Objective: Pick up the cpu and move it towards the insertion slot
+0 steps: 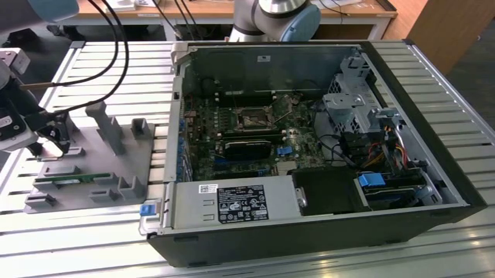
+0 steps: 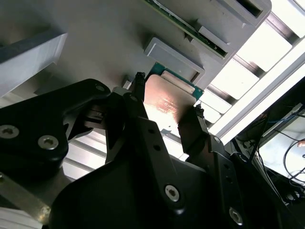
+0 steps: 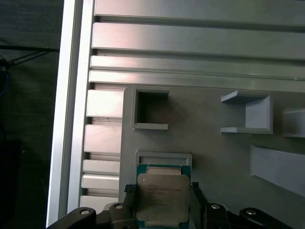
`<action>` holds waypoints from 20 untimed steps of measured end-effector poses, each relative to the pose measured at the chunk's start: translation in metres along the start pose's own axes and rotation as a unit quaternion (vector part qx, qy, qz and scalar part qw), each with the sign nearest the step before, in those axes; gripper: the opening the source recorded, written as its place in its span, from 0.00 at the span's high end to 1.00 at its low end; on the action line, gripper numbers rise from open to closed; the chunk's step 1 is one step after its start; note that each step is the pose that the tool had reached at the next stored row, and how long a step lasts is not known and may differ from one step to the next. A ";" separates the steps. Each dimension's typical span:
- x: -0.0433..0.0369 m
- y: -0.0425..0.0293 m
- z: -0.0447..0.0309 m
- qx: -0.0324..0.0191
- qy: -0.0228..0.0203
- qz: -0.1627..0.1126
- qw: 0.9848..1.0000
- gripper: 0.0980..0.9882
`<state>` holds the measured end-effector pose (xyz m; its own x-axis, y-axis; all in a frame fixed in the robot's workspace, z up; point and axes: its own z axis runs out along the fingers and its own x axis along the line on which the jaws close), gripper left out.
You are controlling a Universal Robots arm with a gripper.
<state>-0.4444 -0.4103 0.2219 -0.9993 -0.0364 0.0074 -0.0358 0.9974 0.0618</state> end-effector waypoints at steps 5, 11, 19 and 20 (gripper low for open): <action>0.0000 0.0001 -0.0012 0.000 0.000 0.000 1.000 0.52; 0.0000 0.0002 -0.0029 0.000 0.000 0.000 1.000 0.52; 0.0001 0.0007 -0.0114 0.000 0.000 0.000 1.000 0.52; 0.0001 0.0007 -0.0116 0.000 0.000 0.000 1.000 0.52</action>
<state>-0.4444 -0.4103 0.2335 -0.9993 -0.0364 0.0074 -0.0359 0.9974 0.0619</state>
